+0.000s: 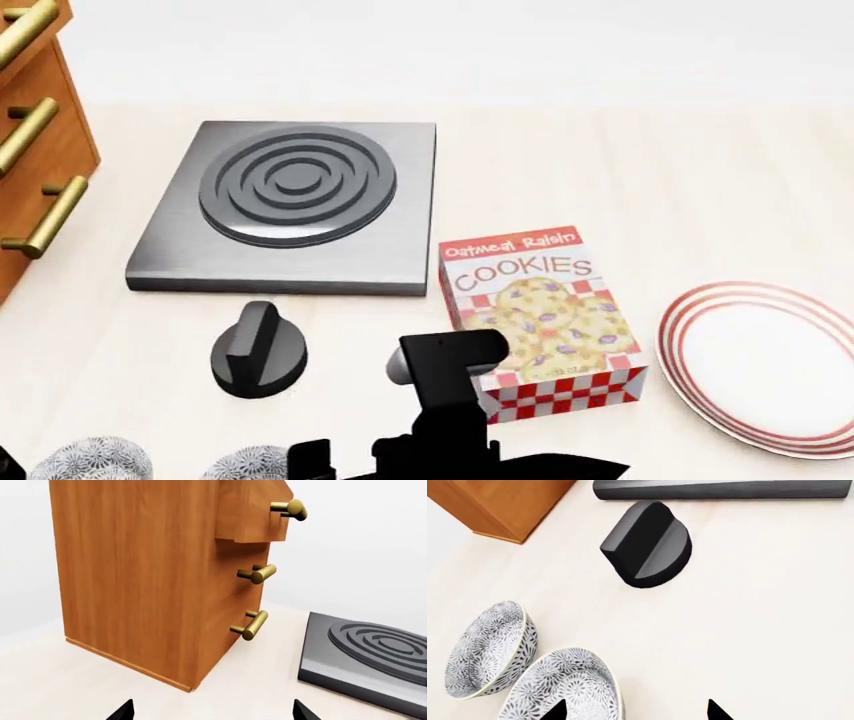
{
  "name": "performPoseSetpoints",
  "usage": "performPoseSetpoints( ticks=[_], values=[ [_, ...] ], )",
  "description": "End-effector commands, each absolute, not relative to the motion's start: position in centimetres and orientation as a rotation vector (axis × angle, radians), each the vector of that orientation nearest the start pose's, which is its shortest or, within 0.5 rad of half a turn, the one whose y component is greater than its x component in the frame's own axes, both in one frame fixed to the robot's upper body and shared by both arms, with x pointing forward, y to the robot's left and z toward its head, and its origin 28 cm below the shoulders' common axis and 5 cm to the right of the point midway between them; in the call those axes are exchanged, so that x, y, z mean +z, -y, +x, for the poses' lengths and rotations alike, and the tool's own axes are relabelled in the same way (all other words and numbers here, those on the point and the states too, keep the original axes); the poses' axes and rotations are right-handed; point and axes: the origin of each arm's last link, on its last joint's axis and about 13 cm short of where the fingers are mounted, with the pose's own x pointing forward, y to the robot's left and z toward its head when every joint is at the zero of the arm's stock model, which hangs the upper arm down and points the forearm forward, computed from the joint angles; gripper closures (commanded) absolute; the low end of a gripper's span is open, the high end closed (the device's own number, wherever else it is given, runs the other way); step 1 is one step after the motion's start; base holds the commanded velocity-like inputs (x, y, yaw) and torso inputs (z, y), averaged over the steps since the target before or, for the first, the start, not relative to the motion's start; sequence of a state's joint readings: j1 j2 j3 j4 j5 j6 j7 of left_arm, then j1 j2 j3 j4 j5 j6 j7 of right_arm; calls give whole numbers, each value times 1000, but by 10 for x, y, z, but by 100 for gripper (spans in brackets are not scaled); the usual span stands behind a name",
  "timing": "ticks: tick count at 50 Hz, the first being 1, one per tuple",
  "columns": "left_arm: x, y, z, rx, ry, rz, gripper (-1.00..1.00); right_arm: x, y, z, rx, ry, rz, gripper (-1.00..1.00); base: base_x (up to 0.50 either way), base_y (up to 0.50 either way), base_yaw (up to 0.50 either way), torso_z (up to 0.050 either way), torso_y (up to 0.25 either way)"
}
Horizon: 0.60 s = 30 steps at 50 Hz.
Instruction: Pick the akita bowl from table center and place it on the plate.
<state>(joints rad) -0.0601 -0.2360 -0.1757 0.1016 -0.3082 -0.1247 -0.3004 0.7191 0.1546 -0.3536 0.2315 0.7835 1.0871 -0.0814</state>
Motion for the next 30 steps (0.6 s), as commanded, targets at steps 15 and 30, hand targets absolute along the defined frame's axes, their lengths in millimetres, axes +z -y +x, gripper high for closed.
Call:
performPoseSetpoints(
  ticks=[15,30],
  values=[
    [53,-290,220,432,62,-92,-100,86,46,314,731,-771,226,-100,0,0,0,0,0],
    [53,-292,221,437,64,-95,-100,86,41,320,759,-782,210,-100,0,0,0,0,0]
  ],
)
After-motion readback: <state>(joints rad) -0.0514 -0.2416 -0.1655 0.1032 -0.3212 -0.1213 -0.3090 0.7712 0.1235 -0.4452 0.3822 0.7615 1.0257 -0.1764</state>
